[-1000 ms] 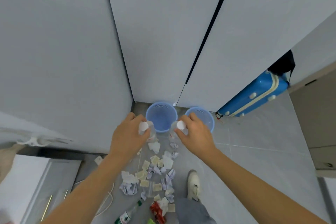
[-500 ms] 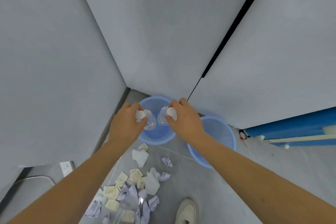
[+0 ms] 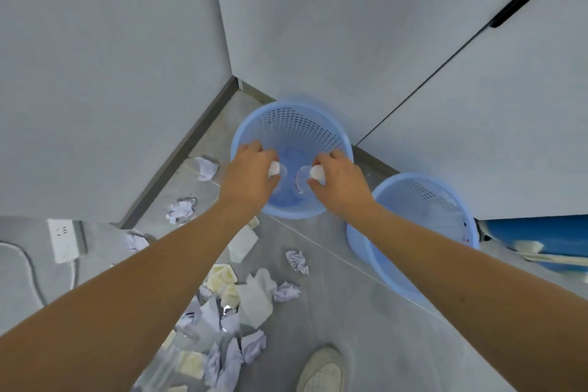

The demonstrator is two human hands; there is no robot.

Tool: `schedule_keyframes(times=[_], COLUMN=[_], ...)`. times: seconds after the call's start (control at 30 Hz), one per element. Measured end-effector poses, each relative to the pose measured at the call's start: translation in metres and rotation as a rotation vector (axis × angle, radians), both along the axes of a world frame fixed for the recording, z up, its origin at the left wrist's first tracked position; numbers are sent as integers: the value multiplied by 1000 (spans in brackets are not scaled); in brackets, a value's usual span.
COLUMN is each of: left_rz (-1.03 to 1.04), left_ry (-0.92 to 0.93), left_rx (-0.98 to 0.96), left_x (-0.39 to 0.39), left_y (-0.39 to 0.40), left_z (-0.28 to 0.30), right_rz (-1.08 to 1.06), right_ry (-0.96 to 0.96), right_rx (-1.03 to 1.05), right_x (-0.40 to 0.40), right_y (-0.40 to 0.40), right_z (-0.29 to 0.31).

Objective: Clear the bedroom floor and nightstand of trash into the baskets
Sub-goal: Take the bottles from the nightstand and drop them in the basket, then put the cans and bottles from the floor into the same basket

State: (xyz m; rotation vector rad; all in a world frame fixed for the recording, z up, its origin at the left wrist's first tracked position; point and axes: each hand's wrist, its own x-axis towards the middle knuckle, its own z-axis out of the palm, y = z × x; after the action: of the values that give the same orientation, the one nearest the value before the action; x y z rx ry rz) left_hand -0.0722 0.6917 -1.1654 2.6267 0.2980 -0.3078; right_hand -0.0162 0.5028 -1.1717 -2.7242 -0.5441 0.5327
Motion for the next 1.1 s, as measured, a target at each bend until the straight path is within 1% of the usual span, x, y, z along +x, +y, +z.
schedule_keyframes(times=[0.1, 0.17, 0.27, 0.33, 0.43, 0.5, 0.6, 0.67, 0.77, 0.83, 0.9, 0.97, 1.1], left_rz=[-44, -50, -16, 14, 91, 141, 213, 282, 443, 546, 662, 772, 994], left_ry=[47, 31, -56, -87, -64, -20, 47, 14, -86, -139, -180, -226, -306], left_rx=[40, 43, -16, -80, -167, -212, -204, -187, -153, -100, -69, -56, -70], left_x=[-6, -16, -46, -74, -138, -182, -246, -286, -338, -376, -416, -454, -537], left_y=[4, 9, 24, 30, 57, 80, 120, 154, 211, 248, 281, 304, 328], left_z=[-8, -2, 30, 54, 122, 181, 280, 341, 426, 472, 506, 529, 546], right_rz=[1, -1, 10, -32, -31, -5, 92, 166, 271, 377, 488, 574, 749], right_ry=[35, 22, -79, -102, -67, -3, 100, 104, 68, 113, 126, 124, 176], right_rx=[-33, -39, -41, 17, 107, 163, 205, 248, 340, 354, 357, 377, 360], right_x=[-5, -13, -35, -55, -110, -155, -218, -255, -297, -324, -347, -369, -419], right_y=[3, 7, 18, 24, 55, 85, 144, 189, 262, 306, 348, 381, 430], right_z=[-6, 2, 33, 54, 113, 165, 252, 314, 401, 443, 479, 502, 530])
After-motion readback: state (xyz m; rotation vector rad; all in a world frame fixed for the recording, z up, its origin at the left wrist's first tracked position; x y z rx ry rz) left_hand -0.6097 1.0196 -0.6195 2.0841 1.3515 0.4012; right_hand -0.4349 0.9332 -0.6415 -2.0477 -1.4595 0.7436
